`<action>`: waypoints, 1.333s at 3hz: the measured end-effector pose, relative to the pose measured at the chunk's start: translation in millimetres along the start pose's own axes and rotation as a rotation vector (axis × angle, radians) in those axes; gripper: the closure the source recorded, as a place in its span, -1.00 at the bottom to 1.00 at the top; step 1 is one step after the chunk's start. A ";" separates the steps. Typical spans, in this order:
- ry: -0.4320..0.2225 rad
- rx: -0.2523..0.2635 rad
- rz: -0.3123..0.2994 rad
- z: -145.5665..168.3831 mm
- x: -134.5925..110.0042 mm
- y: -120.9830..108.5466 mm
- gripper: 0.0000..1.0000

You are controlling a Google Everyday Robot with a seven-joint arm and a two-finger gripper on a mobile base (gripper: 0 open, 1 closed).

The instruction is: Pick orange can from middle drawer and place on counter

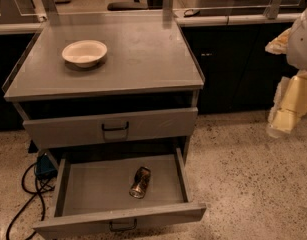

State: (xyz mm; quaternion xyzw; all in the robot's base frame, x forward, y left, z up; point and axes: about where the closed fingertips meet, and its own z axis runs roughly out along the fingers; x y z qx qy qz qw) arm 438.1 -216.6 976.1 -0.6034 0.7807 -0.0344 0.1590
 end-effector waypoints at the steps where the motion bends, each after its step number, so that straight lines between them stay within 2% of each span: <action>1: -0.005 0.000 -0.009 3.5 -0.8 3.2 -1.00; 2: -0.047 -0.019 -0.063 27.9 0.7 24.3 -1.00; 3: -0.179 -0.048 -0.142 76.8 -7.4 66.0 -1.00; 4: -0.322 -0.108 -0.192 154.6 -18.1 110.6 -1.00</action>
Offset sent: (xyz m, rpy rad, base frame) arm -0.0542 0.0290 -0.1201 0.1147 0.0133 0.2669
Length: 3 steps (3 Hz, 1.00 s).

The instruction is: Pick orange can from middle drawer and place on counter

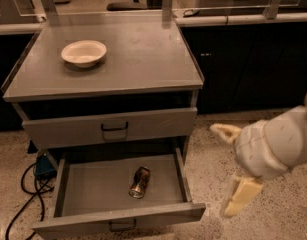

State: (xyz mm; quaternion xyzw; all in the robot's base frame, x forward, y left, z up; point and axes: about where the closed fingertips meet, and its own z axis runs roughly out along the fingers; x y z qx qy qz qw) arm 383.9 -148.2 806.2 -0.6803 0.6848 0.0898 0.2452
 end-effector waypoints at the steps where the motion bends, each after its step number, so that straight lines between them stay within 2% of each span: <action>1: -0.067 -0.074 -0.067 94.7 4.6 41.0 -1.00; 2: -0.063 -0.082 -0.050 120.6 13.3 58.6 -1.00; 3: -0.062 -0.082 -0.051 120.3 13.4 58.6 -1.00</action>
Offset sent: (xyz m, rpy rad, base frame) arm -0.0148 0.0345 -0.0732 0.0409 0.0201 0.0911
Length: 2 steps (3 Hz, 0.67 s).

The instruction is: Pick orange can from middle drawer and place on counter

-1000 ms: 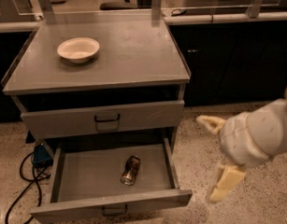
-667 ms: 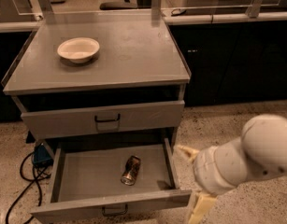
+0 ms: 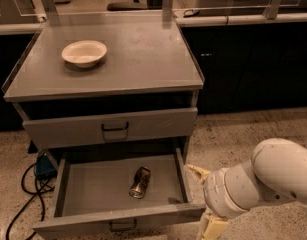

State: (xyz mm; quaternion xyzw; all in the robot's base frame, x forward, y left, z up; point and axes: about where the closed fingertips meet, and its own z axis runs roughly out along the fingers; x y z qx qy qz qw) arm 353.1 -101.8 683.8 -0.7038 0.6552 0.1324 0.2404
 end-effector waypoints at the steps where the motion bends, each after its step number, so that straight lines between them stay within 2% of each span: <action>1: -0.015 -0.030 0.030 22.8 28.2 8.7 -1.00; 2: -0.071 -0.062 -0.002 76.2 45.0 -14.2 -1.00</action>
Offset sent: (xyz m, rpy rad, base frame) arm 0.0733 0.0285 -0.1649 0.1565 0.1014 0.1336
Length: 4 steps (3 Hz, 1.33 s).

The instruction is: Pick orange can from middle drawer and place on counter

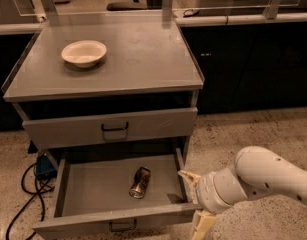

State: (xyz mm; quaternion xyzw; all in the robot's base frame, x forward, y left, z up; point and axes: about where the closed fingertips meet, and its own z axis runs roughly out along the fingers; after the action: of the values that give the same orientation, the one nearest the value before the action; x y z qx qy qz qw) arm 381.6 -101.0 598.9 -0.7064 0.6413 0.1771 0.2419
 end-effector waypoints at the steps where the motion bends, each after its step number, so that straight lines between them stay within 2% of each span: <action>1: -0.091 0.037 -0.038 37.6 -9.0 -48.7 -1.00; 2: -0.091 0.037 -0.038 37.7 -8.9 -48.8 -1.00; 3: -0.127 0.077 -0.039 57.2 4.3 -71.8 -1.00; 4: -0.225 0.142 -0.055 88.5 9.7 -123.4 -1.00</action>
Offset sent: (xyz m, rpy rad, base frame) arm 0.0440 0.0279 -0.0154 0.0769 -0.0477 0.0216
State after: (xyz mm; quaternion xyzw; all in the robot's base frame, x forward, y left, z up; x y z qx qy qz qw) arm 510.4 -51.2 535.0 -0.6806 0.6013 0.2026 0.3663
